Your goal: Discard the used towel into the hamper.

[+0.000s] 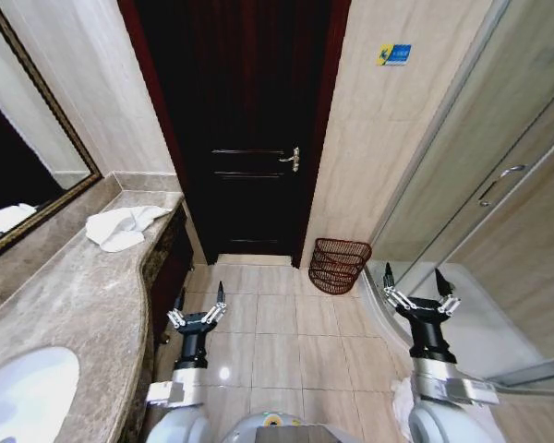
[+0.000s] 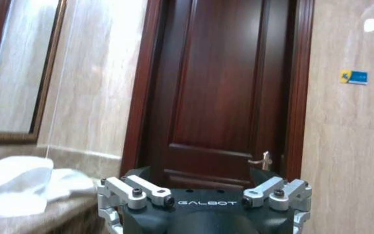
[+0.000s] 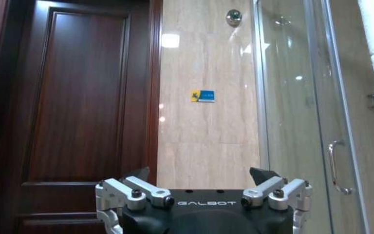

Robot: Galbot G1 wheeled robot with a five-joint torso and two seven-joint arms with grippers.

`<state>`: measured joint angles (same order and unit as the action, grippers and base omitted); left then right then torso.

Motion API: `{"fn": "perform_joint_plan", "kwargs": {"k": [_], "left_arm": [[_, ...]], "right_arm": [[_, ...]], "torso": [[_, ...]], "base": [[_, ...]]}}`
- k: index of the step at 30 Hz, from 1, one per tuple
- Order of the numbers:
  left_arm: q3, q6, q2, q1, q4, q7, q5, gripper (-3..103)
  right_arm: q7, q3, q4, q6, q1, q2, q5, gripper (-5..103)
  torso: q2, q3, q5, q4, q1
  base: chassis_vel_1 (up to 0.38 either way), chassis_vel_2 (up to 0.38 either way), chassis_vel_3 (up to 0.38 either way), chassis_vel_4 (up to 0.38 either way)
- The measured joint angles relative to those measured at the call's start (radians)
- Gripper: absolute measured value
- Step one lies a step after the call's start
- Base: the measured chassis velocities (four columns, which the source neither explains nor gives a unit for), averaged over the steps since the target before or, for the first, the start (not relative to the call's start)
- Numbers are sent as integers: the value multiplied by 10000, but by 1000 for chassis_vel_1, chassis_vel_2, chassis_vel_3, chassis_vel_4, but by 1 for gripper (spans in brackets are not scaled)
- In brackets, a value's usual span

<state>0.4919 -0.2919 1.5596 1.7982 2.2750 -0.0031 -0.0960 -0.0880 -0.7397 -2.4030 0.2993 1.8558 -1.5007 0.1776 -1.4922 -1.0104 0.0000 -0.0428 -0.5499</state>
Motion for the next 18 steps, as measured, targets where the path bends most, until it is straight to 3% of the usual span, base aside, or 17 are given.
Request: {"fn": "perform_joint_plan", "kwargs": {"k": [6, 9, 12, 18], "left_arm": [[266, 290, -987, -47, 349, 51, -585, 99], [283, 603, -1535, -8, 732, 66, -913, 99], [314, 701, -1622, 47, 958, 52, -963, 99], [643, 808, -1641, -31, 1142, 5, -1172, 99]], "right_arm": [[227, -131, -436, -746, 36, 332, 553, 100], [721, -157, -601, -1128, 16, 863, 1363, 100], [674, -42, -622, -1280, -139, 1377, 1624, 100], [454, -57, -662, -1351, -452, 1545, 1437, 100]], "torso": [[0, 0, -1, 0, 0], [0, 0, -2, 1, 0], [0, 0, 0, -1, 0], [0, 0, 1, -1, 0]], "base": [[0, 0, 0, 0], [0, 0, 0, 0], [0, 0, 0, 0], [0, 0, 0, 0]]}}
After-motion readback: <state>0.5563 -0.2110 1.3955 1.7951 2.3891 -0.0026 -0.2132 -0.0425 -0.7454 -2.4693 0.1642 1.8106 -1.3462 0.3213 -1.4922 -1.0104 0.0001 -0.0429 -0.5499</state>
